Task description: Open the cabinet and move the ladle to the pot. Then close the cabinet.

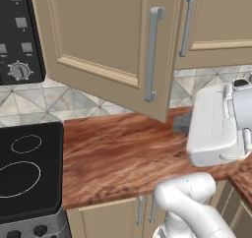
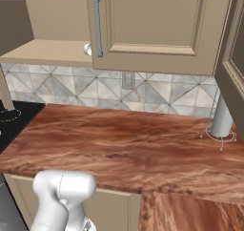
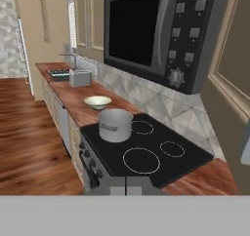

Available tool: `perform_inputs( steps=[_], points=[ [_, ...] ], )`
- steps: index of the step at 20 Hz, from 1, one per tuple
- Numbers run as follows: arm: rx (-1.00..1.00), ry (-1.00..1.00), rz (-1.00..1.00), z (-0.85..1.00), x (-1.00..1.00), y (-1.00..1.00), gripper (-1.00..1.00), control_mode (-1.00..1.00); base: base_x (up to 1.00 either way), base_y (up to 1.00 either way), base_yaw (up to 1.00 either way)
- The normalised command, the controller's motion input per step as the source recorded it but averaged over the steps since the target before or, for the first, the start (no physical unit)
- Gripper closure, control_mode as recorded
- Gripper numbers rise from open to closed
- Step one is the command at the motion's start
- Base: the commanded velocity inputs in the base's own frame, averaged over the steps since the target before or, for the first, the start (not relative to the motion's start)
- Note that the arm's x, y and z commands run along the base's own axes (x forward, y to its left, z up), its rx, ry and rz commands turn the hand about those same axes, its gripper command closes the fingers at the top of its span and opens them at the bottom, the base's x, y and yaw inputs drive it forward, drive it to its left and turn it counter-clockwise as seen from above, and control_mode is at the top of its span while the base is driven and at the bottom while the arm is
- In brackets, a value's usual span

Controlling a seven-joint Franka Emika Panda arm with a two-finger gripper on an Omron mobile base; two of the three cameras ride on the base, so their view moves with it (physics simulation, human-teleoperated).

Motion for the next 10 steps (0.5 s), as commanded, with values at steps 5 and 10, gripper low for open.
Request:
perform_inputs(
  steps=[5, 10],
  points=[
    [0.1, -0.02, 0.02, 0.0, -0.82, -0.98, 1.0, -1.0, 0.0, 0.0, 0.0],
    [0.06, 0.0, 0.0, 0.0, 0.19, -0.83, 1.0, -1.0, 0.0, 0.0, 0.0]
  ],
)
